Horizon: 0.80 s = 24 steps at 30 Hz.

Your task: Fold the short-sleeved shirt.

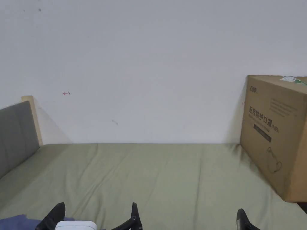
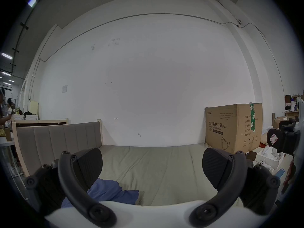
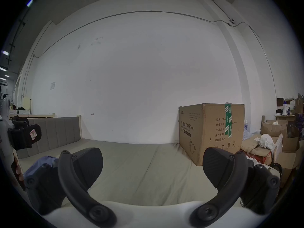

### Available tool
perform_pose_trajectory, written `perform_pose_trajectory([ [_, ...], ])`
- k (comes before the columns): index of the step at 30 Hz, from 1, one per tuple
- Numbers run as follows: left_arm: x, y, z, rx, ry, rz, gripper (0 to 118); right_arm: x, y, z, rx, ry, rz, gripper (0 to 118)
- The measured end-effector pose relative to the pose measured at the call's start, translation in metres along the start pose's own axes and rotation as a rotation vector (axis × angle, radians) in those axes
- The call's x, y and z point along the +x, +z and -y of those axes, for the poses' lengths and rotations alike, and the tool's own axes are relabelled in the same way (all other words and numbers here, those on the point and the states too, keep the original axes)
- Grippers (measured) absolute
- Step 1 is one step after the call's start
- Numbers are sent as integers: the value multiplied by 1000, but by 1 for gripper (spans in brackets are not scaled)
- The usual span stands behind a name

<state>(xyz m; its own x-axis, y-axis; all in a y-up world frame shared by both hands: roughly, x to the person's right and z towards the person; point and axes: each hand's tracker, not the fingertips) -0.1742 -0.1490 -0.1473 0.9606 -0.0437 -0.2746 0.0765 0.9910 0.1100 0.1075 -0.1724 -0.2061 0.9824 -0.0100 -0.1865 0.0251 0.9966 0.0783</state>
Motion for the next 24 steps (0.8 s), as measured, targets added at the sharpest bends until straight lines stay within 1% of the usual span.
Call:
perform_pose_trajectory([
  [11, 0, -1, 0, -9, -5, 16, 118, -4, 0, -3, 10, 5, 3, 118],
  [15, 0, -1, 0, -9, -15, 6, 118, -1, -2, -4, -1, -27, 0, 118],
  [16, 3, -1, -1, -3, -55, -21, 118, 3, -4, -4, -19, -95, 1, 118],
  [17, 10, -2, -1, 12, -140, -57, 118, 10, -5, -4, -41, -193, 10, 118],
  [18, 20, -4, 0, 31, -273, -113, 118, 19, -6, -3, -65, -326, 32, 118],
  [19, 38, -7, 5, 72, -513, -202, 118, 33, -7, 2, -106, -552, 61, 118],
  [20, 55, -11, 18, 116, -772, -267, 118, 49, -9, 13, -160, -822, 99, 118],
  [21, 67, -16, 35, 169, -1029, -310, 118, 61, -11, 26, -214, -1059, 141, 118],
  [22, 77, -18, 53, 242, -1326, -311, 118, 75, -15, 47, -331, -1327, 205, 118],
  [23, 76, -20, 72, 312, -1567, -292, 118, 88, -17, 68, -428, -1544, 242, 118],
  [24, 74, -22, 81, 353, -1711, -305, 118, 93, -18, 89, -474, -1716, 242, 118],
])
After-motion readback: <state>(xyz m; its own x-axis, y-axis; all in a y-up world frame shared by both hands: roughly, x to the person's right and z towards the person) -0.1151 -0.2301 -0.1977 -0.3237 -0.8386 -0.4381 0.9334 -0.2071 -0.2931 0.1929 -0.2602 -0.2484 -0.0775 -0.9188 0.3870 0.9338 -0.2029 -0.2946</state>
